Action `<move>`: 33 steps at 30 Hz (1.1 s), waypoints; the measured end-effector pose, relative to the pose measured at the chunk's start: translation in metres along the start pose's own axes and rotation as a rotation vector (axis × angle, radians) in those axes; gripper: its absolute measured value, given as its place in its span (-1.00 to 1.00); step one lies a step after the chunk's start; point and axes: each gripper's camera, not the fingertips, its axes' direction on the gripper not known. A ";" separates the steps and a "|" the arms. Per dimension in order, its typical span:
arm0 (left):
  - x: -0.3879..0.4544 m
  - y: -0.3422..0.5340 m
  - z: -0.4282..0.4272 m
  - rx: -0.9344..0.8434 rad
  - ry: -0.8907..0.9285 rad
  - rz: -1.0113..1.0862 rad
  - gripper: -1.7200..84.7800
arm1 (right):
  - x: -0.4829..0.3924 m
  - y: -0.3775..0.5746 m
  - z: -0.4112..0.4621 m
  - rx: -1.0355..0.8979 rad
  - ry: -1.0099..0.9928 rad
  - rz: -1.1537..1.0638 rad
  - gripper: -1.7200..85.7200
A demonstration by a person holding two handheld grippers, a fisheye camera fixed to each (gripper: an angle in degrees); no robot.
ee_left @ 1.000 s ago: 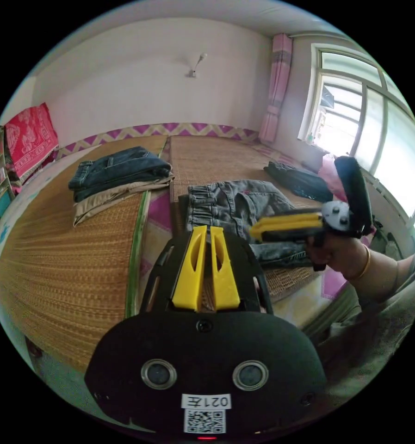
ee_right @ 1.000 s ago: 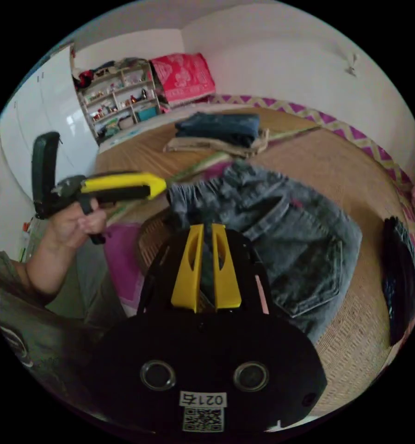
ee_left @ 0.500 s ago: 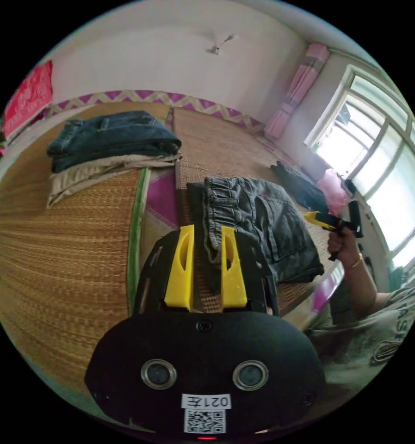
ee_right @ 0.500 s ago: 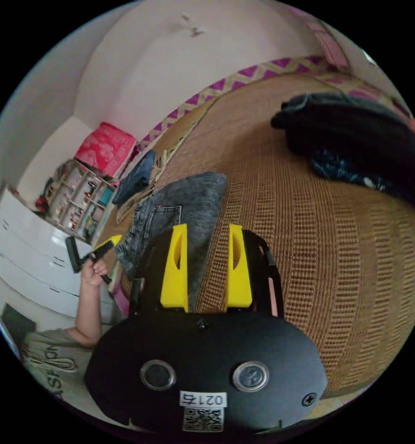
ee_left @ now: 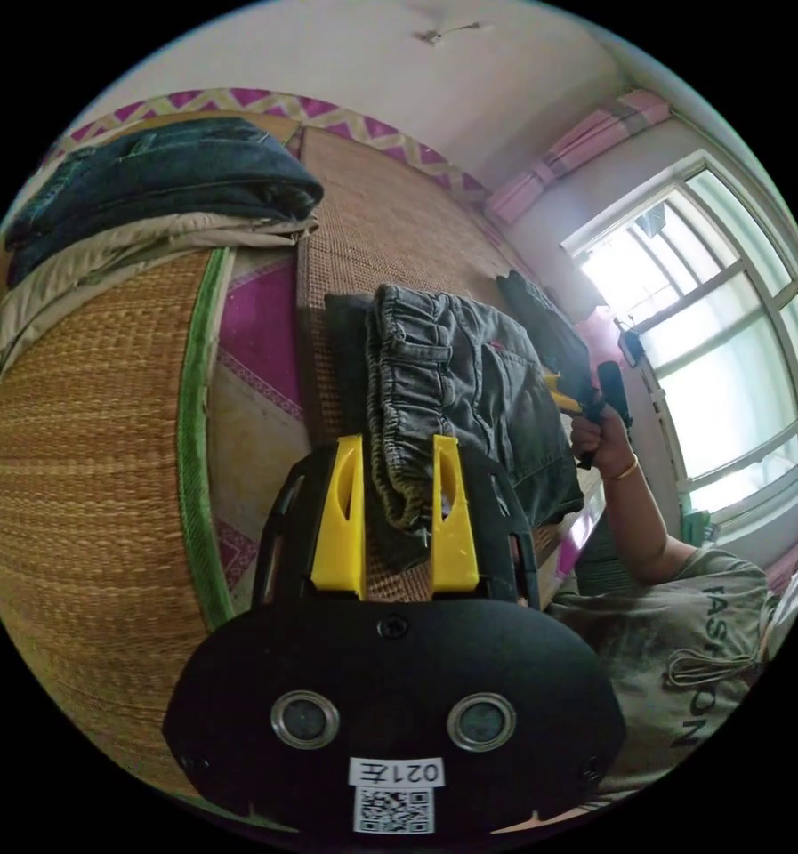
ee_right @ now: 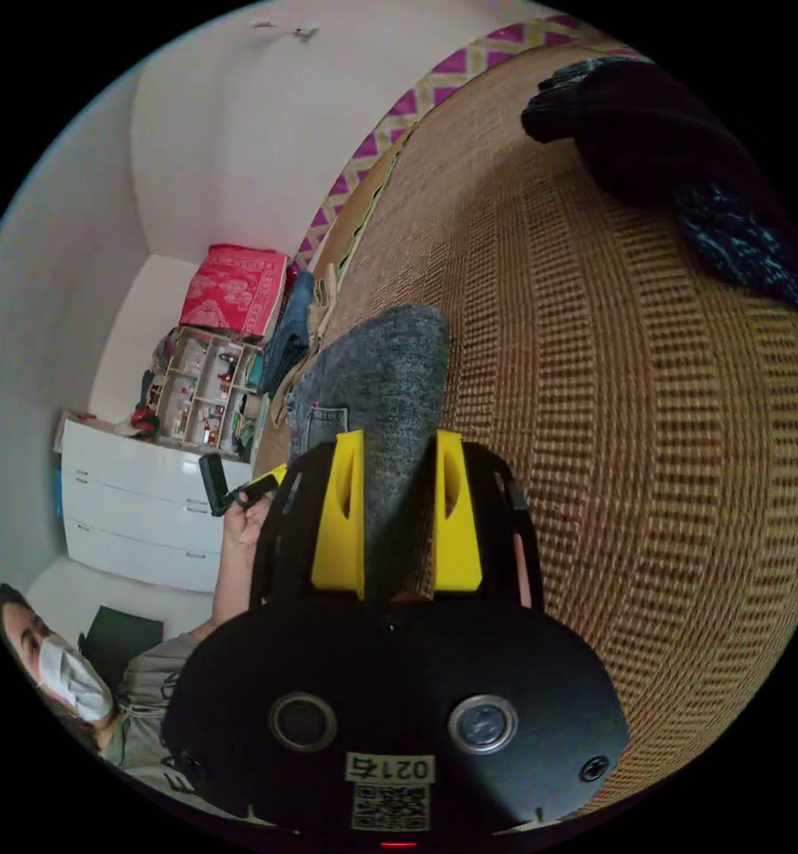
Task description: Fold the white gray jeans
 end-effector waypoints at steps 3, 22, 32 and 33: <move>-0.012 -0.004 -0.008 0.009 0.036 -0.001 -0.79 | 0.009 -0.008 -0.001 -0.012 -0.033 -0.009 -0.79; -0.035 -0.057 -0.253 0.479 -0.051 0.036 -0.96 | -0.246 -0.206 0.057 -0.066 -0.142 -0.441 -0.87; -0.130 -0.123 -0.250 0.449 -0.362 -0.320 -0.91 | -0.339 -0.317 0.269 0.001 0.306 -0.464 -0.84; -0.138 -0.115 -0.243 0.471 -0.373 -0.348 -0.89 | -0.337 -0.315 0.287 0.009 0.394 -0.468 -0.81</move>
